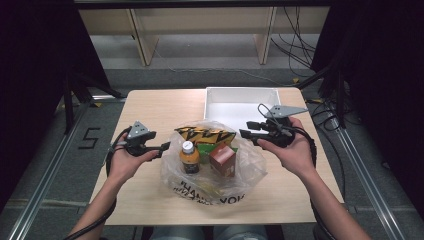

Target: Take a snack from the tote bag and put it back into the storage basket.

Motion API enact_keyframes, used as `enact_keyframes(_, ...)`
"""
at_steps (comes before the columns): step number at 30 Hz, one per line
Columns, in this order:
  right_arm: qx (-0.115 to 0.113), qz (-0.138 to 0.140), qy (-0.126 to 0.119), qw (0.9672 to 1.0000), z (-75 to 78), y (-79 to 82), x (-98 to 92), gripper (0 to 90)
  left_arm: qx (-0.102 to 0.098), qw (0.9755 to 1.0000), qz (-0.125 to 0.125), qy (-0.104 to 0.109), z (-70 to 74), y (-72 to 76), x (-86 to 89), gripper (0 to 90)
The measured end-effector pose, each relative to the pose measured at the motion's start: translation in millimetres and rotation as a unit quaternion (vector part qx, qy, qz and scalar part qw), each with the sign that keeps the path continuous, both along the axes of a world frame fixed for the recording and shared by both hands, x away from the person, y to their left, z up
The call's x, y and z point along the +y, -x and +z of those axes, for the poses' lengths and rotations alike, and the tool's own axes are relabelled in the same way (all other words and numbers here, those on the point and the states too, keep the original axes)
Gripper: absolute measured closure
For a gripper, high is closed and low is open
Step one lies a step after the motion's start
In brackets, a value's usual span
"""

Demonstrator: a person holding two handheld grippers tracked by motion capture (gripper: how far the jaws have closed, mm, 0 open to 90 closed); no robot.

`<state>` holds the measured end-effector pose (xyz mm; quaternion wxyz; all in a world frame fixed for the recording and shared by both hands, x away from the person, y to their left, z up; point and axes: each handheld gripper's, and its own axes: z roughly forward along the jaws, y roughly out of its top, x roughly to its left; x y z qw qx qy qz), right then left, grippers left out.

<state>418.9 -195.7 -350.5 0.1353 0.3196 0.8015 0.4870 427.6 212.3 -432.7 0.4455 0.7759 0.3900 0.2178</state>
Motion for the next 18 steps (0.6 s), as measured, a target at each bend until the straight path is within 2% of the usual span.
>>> enact_keyframes(1,-0.004,0.004,0.001,1.0000,0.5,-0.4,1.5,57.3,0.002,0.9999,-0.004,-0.010,0.3,0.8,1.2,30.0)
enact_keyframes(2,-0.013,0.007,-0.005,0.9999,-0.1,-1.5,3.3,57.2,0.001,1.0000,0.000,0.001,-1.0,2.1,-0.2,30.0)
enact_keyframes(3,-0.001,0.010,-0.014,0.9999,-0.2,-0.5,5.6,57.0,0.002,1.0000,0.002,0.002,-1.8,3.5,-0.5,30.0)
enact_keyframes(4,0.002,0.006,-0.008,0.9999,0.6,0.6,6.3,57.0,0.001,1.0000,0.000,0.001,-2.6,4.5,0.1,30.0)
enact_keyframes(8,-0.007,0.019,-0.010,0.9998,2.1,-0.6,10.0,56.3,0.003,1.0000,0.003,0.002,-5.9,8.9,1.9,30.3)
enact_keyframes(10,0.000,0.016,-0.012,0.9998,2.9,0.4,12.8,55.8,0.006,1.0000,0.003,0.005,-7.4,9.3,2.4,30.3)
enact_keyframes(11,-0.008,0.025,-0.014,0.9996,2.2,-1.6,14.4,55.6,0.008,0.9999,-0.002,-0.008,-7.2,9.4,3.7,30.3)
enact_keyframes(12,0.001,0.023,-0.016,0.9996,2.0,-1.2,16.6,55.3,0.007,1.0000,0.001,0.004,-8.5,9.4,1.3,30.3)
enact_keyframes(13,-0.001,0.030,-0.013,0.9995,2.2,-2.8,17.9,55.1,0.008,1.0000,-0.001,0.003,-8.7,9.4,0.8,30.2)
enact_keyframes(14,0.001,0.026,-0.012,0.9996,2.4,-2.4,19.4,54.7,0.011,0.9999,-0.008,-0.006,-8.1,9.5,1.4,30.3)
enact_keyframes(15,0.000,0.033,-0.011,0.9994,1.9,-3.8,20.9,54.3,0.007,1.0000,-0.004,0.004,-9.0,9.6,-1.1,30.4)
enact_keyframes(17,0.007,0.030,-0.009,0.9995,0.6,-4.6,24.0,53.4,0.009,0.9999,-0.004,0.003,-8.3,10.0,-2.7,30.8)
enact_keyframes(18,0.002,0.038,-0.007,0.9993,-1.1,-6.8,25.3,53.1,0.009,0.9999,-0.004,0.001,-7.9,10.2,-3.5,30.9)
